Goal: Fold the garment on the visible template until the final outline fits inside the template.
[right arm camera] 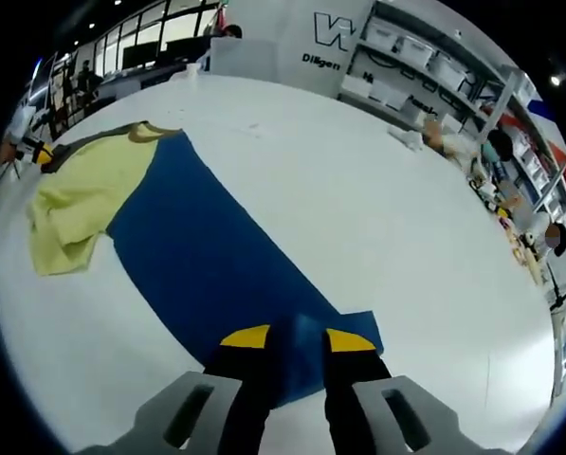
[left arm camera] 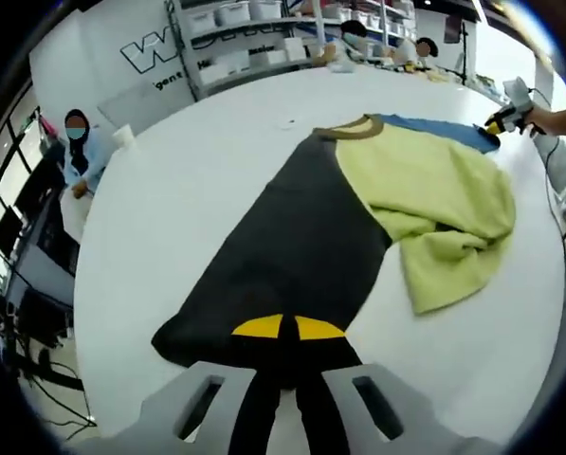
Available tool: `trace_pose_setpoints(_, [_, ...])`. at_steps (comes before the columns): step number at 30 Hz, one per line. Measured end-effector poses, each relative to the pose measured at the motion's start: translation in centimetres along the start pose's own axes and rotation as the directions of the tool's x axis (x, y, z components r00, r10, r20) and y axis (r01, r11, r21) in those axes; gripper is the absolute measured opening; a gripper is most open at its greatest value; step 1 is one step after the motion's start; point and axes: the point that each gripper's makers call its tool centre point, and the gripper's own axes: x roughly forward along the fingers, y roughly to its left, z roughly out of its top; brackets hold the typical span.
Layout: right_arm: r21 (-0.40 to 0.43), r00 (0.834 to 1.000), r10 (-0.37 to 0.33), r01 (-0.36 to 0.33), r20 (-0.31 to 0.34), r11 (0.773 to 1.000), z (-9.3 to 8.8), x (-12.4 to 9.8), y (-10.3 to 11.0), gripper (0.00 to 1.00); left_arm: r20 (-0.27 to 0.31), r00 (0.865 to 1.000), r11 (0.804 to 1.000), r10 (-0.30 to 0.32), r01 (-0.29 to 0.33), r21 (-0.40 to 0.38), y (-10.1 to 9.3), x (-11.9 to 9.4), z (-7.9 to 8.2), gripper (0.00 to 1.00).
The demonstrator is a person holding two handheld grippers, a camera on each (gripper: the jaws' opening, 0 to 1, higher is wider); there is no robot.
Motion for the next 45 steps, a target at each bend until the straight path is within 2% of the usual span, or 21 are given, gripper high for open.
trace_pose_setpoints(4, [-0.014, 1.0, 0.004, -0.005, -0.014, 1.0, -0.3, 0.2, 0.2, 0.12, 0.014, 1.0, 1.0, -0.002, 0.002, -0.01, 0.2, -0.4, 0.2, 0.07])
trace_pose_setpoints(8, [-0.026, 1.0, 0.001, -0.002, -0.027, 1.0, -0.6, 0.3, 0.0, 0.0, 0.034, 0.999, 1.0, -0.001, 0.001, -0.013, 0.6, -1.1, 0.6, 0.07])
trace_pose_setpoints(16, [-0.015, 0.999, 0.003, -0.003, -0.05, 1.0, -1.0, 0.4, -0.2, 0.0, 0.072, 0.997, 0.998, 0.022, -0.019, -0.052, 2.2, -2.4, 1.3, 0.07])
trace_pose_setpoints(23, [0.002, 0.999, -0.047, 0.047, -0.01, 0.999, -0.4, -1.3, -1.8, 0.0, 0.119, 0.988, 0.989, 0.094, -0.079, -0.126, 5.0, -4.4, 1.6, 0.07])
trace_pose_setpoints(29, [-0.007, 0.994, -0.105, 0.106, 0.026, 0.994, -0.2, -3.4, -3.4, 0.0, 0.142, 0.976, 0.978, 0.163, -0.141, -0.151, 7.7, -6.6, 1.1, 0.07])
trace_pose_setpoints(33, [0.01, 0.99, -0.134, 0.134, 0.041, 0.991, -0.4, -4.6, -4.3, 0.0, 0.158, 0.962, 0.964, 0.223, -0.194, -0.18, 9.6, -7.8, 0.7, 0.07])
trace_pose_setpoints(39, [0.044, 0.988, -0.151, 0.15, 0.042, 0.988, -1.2, -5.5, -5.1, 0.0, 0.159, 0.95, 0.95, 0.27, -0.235, -0.207, 11.0, -9.2, -0.3, 0.07])
trace_pose_setpoints(45, [0.106, 0.989, -0.146, 0.142, 0.03, 0.984, -2.4, -5.6, -4.9, 0.0, 0.152, 0.942, 0.941, 0.299, -0.264, -0.214, 11.3, -10.1, -2.0, 0.07])
